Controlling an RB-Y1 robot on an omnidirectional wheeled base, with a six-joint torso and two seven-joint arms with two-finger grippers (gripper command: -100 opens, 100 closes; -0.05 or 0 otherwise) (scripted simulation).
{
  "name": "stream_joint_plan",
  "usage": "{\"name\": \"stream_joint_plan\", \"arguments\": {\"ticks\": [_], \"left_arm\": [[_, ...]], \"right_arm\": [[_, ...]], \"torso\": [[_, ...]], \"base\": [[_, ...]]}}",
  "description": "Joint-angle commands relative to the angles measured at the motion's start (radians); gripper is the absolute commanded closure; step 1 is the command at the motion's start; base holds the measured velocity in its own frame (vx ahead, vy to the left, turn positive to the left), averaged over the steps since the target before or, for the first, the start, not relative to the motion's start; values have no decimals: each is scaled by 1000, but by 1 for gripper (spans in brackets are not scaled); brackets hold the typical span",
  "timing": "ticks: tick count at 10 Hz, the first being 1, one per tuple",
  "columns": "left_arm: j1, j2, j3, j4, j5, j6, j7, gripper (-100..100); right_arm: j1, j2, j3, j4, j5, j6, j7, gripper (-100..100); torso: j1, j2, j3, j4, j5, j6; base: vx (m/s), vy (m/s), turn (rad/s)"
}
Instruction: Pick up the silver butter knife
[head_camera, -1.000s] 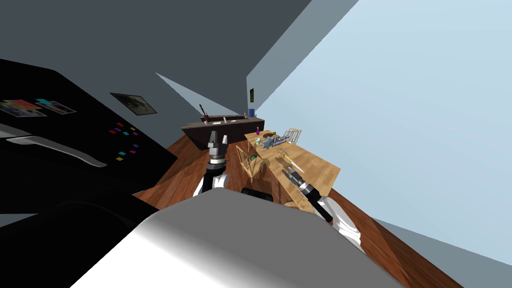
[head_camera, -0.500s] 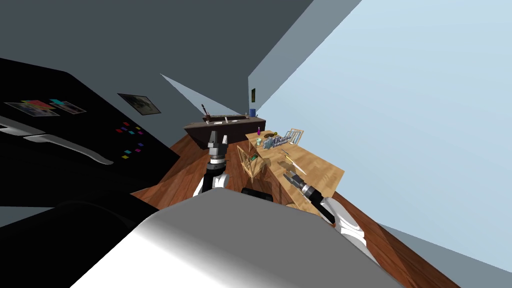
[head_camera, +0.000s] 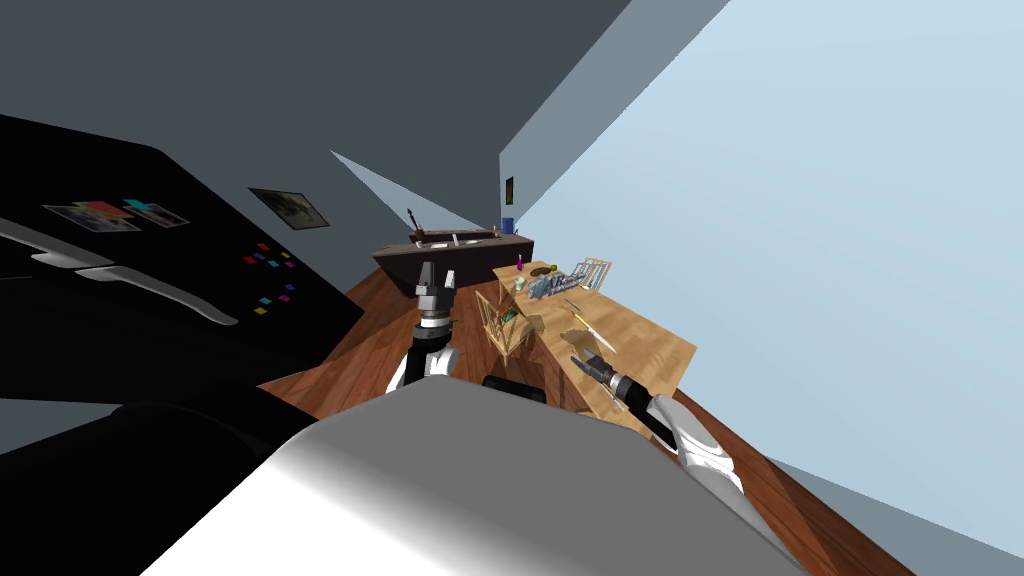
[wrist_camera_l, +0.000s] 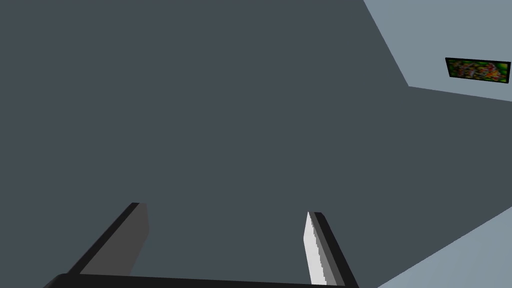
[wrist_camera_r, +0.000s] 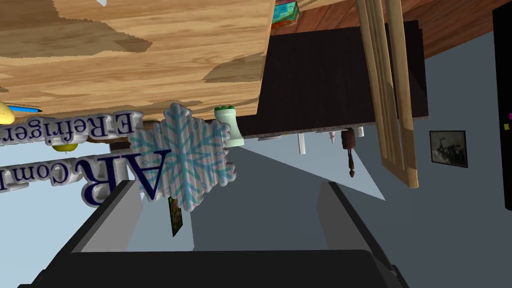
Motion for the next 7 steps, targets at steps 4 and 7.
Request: {"name": "stream_joint_plan", "arguments": {"ticks": [4, 7], "left_arm": [[0, 0, 0, 0, 0, 0, 0, 0], [0, 0, 0, 0, 0, 0, 0, 0]], "right_arm": [[-27, -40, -10, 123, 115, -25, -4, -100], [-39, -56, -13, 163, 170, -32, -8, -100]], "torso": [[0, 0, 0, 0, 0, 0], [0, 0, 0, 0, 0, 0]], "base": [[12, 5, 35], [11, 4, 28]]}}
